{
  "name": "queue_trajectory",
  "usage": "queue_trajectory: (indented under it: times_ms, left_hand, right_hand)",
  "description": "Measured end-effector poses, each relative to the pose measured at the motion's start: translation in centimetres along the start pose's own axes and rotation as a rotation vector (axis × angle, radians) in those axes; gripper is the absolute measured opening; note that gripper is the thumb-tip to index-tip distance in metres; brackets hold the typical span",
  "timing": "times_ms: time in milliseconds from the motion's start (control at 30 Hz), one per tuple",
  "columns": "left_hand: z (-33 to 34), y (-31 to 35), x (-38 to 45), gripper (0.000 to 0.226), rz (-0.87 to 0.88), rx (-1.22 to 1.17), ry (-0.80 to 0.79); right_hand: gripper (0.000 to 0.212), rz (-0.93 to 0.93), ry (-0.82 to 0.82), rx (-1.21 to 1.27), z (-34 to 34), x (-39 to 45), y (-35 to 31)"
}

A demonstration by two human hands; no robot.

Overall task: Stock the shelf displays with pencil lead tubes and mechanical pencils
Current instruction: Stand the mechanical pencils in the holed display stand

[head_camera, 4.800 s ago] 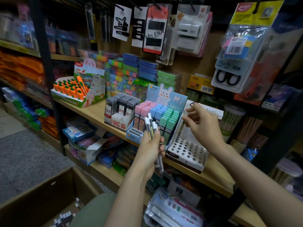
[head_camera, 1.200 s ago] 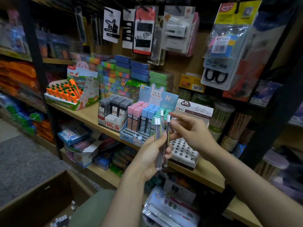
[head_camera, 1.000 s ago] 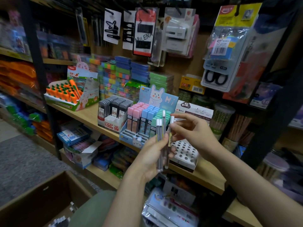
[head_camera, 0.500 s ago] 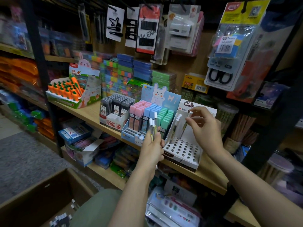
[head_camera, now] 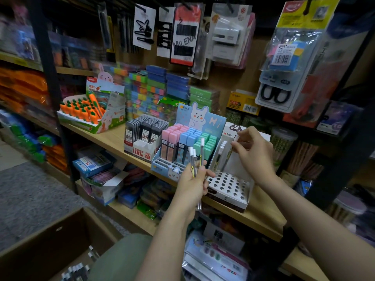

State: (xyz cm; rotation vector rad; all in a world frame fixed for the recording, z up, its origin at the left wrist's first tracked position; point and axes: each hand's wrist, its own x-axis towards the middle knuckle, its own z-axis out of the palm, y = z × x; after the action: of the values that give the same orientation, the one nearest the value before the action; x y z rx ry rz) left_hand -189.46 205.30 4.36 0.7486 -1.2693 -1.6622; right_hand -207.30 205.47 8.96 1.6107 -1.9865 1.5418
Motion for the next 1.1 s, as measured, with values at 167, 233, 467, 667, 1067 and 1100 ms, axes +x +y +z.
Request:
queue_trajectory:
  times_ms: [167,233,467,667,1067,1100]
  left_hand:
    - [-0.2,0.2,-0.1,0.016,-0.017,-0.033,0.0]
    - [-0.2,0.2,-0.1,0.016,-0.022,-0.046,-0.005]
    - [-0.3,0.0,-0.1,0.016,-0.029,-0.014,-0.003]
    - [-0.1,0.2,-0.5,0.017,-0.044,-0.031,-0.022]
    - [-0.1,0.9,-0.9,0.023,-0.076,-0.117,-0.121]
    - [0.1,1.0,-0.9,0.023,-0.075,-0.13,-0.137]
  right_hand:
    - [0.021,0.006,-0.001,-0.022,0.6,0.0,-0.4]
    - [0.022,0.032,-0.02,-0.024,0.8,-0.3,-0.4]
    - [0.016,0.057,-0.037,-0.059,1.4,-0.4,-0.7]
    - [0.011,0.073,-0.092,-0.127,1.5,-0.8,-0.5]
    - [0.032,0.021,-0.246,0.137,-0.9,-2.3,-3.2]
    - [0.032,0.058,-0.317,0.226,-0.9,-2.1,-3.7]
